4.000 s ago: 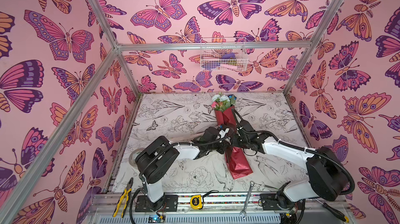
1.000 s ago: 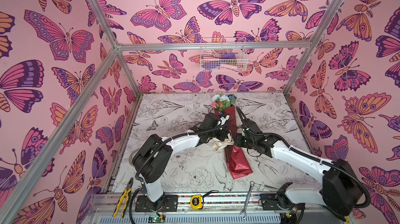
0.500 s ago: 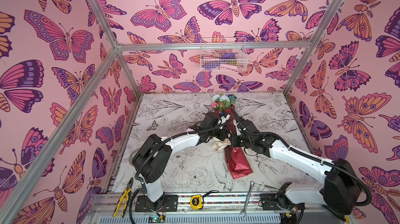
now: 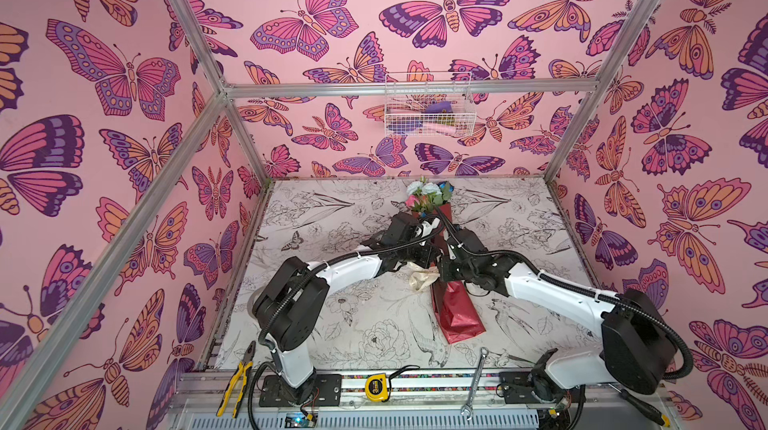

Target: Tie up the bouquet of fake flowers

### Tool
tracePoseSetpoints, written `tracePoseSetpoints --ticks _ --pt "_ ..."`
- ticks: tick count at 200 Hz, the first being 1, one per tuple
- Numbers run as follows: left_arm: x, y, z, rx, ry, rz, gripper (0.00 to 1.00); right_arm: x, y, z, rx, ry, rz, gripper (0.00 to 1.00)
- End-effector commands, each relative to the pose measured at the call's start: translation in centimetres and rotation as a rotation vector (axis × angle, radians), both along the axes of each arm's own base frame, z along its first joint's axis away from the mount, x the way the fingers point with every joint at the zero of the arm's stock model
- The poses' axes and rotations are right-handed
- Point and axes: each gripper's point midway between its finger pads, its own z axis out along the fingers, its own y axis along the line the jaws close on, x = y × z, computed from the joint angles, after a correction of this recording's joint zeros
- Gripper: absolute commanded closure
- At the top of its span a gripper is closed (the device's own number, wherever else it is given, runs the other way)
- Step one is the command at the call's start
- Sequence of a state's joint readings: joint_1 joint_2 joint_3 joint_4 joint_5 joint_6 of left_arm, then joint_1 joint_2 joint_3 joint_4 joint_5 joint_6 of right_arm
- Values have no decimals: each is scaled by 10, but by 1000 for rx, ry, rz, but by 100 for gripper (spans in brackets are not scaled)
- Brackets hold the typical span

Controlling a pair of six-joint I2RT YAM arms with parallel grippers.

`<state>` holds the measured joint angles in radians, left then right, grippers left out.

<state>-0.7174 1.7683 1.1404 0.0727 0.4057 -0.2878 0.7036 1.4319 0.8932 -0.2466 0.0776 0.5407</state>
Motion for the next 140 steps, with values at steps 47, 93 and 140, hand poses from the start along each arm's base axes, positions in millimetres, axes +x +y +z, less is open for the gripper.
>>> tracePoseSetpoints --ticks 47,93,140 --pt "-3 -5 14 -48 28 -23 100 21 24 3 16 -60 51 73" --pt "1 1 13 -54 43 15 99 23 17 11 37 -83 -1 96" --pt "4 10 14 -89 61 36 73 21 7 19 68 -98 -57 100"
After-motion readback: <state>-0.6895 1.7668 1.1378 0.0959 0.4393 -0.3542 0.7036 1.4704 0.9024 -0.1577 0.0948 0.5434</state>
